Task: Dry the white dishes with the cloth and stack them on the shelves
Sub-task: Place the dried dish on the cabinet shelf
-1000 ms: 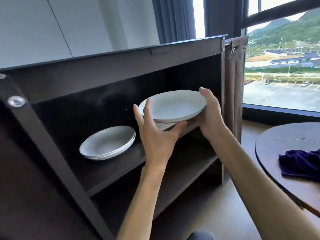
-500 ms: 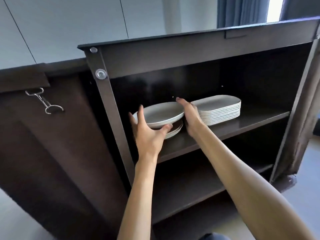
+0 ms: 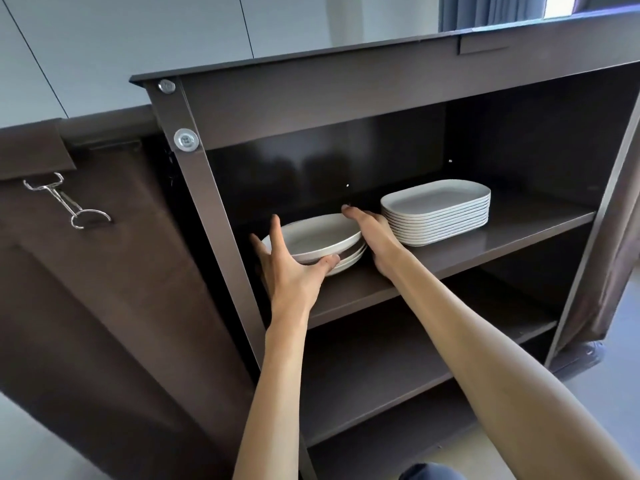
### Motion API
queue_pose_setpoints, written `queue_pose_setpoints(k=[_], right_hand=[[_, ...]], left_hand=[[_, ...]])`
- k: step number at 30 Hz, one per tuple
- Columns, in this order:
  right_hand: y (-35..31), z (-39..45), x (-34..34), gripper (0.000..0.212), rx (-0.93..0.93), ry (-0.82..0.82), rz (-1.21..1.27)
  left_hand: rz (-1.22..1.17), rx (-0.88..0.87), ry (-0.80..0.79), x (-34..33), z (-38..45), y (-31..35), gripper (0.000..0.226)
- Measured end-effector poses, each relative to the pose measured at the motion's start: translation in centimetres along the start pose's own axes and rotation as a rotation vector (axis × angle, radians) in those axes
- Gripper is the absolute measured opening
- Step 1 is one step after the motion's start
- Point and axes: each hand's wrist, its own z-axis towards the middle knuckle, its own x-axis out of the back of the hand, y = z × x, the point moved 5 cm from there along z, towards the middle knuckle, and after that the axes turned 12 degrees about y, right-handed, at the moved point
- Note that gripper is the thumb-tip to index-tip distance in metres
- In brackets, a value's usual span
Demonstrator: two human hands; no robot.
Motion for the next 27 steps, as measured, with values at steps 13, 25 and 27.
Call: queue_pose_setpoints(k=[13,25,27], right_hand=[[1.1,1.0,0.2,0.062,-0.03,0.01,-0.097],[1.4,1.4,0.2,0.053,0.021,-0.022,-0.152],[1.3,1.2,0.3,0.048,0.049,0.003,-0.174]], left_hand=[[0.08,0.014,-0.077,-0.2,0.7,-0.8,0.124],[0.157,0.096,-0.044,0.2,0.8,-0.5,0.123],[0.145,0.093,-0.05,0.1,0.6,-0.7,0.118]])
